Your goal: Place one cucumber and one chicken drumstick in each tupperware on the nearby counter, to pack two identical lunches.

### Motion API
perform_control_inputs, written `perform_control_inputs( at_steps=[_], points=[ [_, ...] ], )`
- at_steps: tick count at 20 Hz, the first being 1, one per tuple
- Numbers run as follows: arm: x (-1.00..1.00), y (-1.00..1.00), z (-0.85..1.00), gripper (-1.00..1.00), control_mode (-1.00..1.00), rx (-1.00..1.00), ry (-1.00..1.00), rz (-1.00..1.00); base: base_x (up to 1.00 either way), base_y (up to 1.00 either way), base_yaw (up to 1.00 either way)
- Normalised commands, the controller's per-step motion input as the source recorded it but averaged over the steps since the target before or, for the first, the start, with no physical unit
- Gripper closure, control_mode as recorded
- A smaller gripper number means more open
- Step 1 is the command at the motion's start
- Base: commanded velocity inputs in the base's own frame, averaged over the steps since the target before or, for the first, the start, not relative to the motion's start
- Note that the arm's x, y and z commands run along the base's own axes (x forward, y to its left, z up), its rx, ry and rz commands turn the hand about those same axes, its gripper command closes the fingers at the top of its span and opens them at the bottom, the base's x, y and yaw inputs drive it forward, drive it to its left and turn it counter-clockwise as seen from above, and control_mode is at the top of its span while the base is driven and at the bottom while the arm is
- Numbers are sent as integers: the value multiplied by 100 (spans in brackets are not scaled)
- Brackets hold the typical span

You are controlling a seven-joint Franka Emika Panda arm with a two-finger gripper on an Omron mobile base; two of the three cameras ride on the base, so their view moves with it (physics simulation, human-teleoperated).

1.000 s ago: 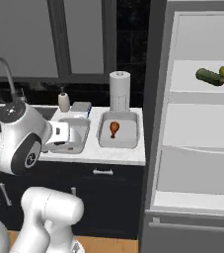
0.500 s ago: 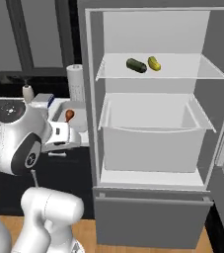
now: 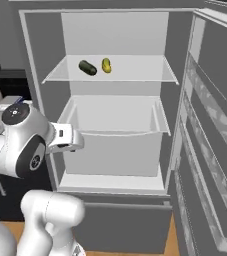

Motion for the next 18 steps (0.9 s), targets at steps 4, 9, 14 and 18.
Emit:
perform_control_inputs(
  at_steps=[4, 9, 14, 18],
  points=[
    [0, 0, 0, -100, 100, 0, 0, 0, 89, 0, 0],
    [0, 0, 0, -100, 100, 0, 0, 0, 82, -26, 0],
    [12, -14, 0, -100, -100, 1, 0, 5, 29, -23, 2],
    [28, -36, 0, -100, -100, 5, 0, 20, 0, 0, 0]
  ],
)
